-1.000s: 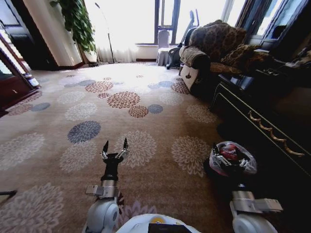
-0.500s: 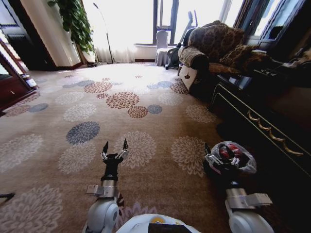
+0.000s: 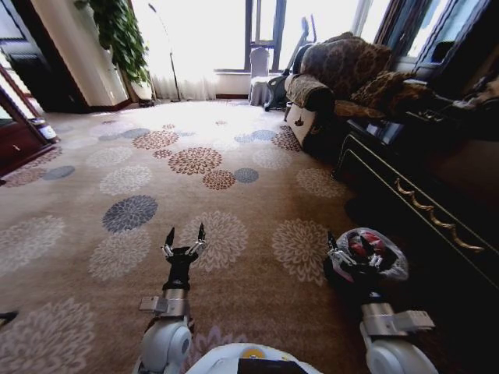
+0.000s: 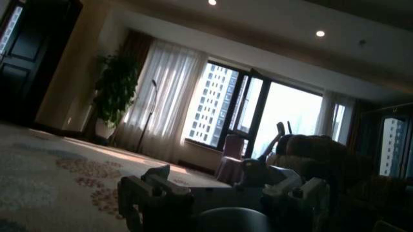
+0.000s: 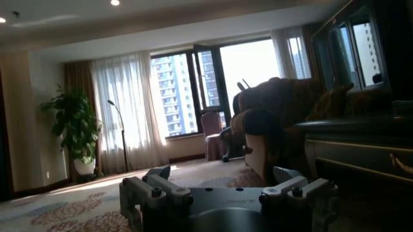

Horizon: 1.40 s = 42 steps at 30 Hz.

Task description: Pick up the trash from the ground and place it into the trash bin.

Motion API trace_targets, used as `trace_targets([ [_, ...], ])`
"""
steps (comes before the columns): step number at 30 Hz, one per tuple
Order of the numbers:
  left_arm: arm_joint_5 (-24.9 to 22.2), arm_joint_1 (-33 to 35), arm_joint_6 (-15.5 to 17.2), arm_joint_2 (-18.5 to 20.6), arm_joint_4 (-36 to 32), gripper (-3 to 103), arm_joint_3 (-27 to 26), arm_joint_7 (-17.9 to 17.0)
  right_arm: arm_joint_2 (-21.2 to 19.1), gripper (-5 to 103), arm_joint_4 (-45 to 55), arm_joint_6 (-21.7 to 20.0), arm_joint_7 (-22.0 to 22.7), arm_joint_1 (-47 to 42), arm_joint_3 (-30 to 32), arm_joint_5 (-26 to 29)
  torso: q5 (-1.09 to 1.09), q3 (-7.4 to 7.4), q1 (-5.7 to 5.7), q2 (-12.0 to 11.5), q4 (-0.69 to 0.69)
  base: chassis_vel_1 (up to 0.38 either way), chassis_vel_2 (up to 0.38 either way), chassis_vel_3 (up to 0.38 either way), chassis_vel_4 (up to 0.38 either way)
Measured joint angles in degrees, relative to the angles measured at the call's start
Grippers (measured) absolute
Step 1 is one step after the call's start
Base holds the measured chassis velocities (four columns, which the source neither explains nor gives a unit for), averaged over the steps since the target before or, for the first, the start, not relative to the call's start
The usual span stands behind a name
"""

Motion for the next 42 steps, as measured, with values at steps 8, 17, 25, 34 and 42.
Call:
trace_targets([
  [8,2.69,0.05,-1.05,0.43,0.46,100,-0.51,0.74,2.16,100,1.37,-0.45,0.0,-1.48,-0.36,-5.54,-0.11,0.0,0.01,0.0,-0.01,-0.085,-0.037,0.06,0.02],
  [17,7.76,2.26,2.13,4.89,-1.75,100,-1.64,-3.91,4.8,100,4.6,-4.6,0.0,-2.26,-0.1,-10.73,-0.05,0.0,0.0,0.0,-0.02,0.008,0.003,-0.005,-0.001],
  [25,8.54,4.62,5.01,5.65,-4.56,100,-1.66,-3.84,6.22,100,5.67,-6.89,0.0,-3.57,0.93,-14.98,-0.04,-0.01,0.0,0.0,-0.02,0.0,0.0,0.0,0.0],
  [34,8.54,4.71,5.18,5.6,-4.68,100,-1.6,-3.68,6.25,100,5.71,-7.07,0.0,-3.69,1.09,-15.2,-0.05,0.0,0.0,0.0,-0.01,0.0,0.0,0.0,0.0],
  [42,8.48,4.68,5.15,5.57,-4.68,100,-1.58,-3.64,6.22,100,5.71,-7.05,-0.01,-3.67,1.1,-15.12,-0.05,0.0,0.0,0.0,-0.01,0.0,0.0,0.0,0.0],
])
